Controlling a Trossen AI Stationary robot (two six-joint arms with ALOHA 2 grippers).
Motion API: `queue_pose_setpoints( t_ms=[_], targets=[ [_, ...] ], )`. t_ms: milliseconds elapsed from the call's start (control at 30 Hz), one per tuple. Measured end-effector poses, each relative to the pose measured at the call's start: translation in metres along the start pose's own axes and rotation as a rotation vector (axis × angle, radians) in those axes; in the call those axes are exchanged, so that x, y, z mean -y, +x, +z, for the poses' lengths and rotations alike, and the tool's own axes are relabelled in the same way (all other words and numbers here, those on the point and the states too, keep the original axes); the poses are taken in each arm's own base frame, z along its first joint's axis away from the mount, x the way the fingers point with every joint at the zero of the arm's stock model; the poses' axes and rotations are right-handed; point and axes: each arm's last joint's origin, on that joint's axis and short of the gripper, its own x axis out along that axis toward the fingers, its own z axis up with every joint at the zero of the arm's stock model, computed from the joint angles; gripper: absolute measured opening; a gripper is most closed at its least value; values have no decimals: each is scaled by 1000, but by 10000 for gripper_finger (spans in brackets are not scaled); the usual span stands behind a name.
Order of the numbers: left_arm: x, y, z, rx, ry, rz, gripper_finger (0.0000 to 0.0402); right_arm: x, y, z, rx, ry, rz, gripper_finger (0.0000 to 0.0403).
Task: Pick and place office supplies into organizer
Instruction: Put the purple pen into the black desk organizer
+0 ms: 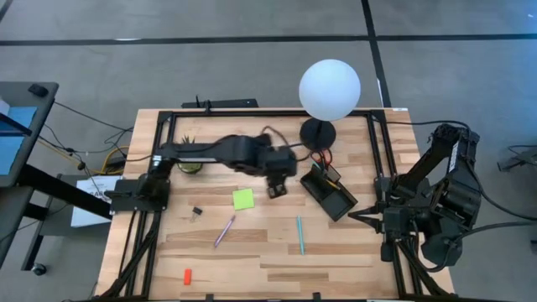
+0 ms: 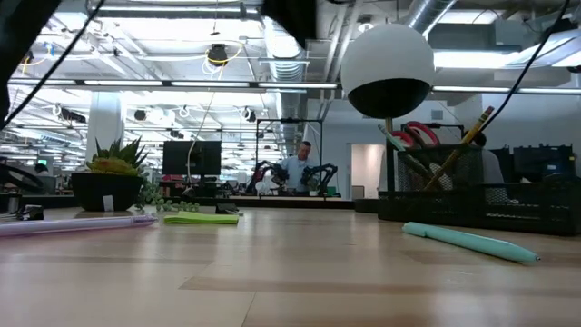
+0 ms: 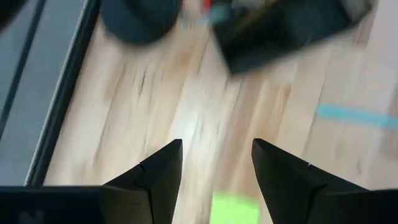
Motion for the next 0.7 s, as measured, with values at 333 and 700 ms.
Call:
queue_pose_setpoints(
  t_ms=[333,700],
  targets=[
    [35,-89,-61,-24,-111,-63,189,1,1,0,-1,5,-5,0],
    [31,-141,-169,139,-331,22,189,6,11,6,-4,118,-11,0]
  ],
)
